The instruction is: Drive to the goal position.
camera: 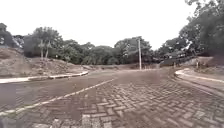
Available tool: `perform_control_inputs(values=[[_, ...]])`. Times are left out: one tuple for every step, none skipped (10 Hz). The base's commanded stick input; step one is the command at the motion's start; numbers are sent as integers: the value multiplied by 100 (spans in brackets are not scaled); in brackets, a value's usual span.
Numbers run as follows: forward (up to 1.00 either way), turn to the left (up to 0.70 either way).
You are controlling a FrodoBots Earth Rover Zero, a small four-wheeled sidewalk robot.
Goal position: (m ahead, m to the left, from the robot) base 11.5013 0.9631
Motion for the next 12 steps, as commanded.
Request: perform_control_inputs(values=[[100, 0], [100, 0], [100, 0], [100, 0], [100, 0], [100, 0], [100, 0], [100, 0], [100, 0], [100, 0], [100, 0], [100, 0]])
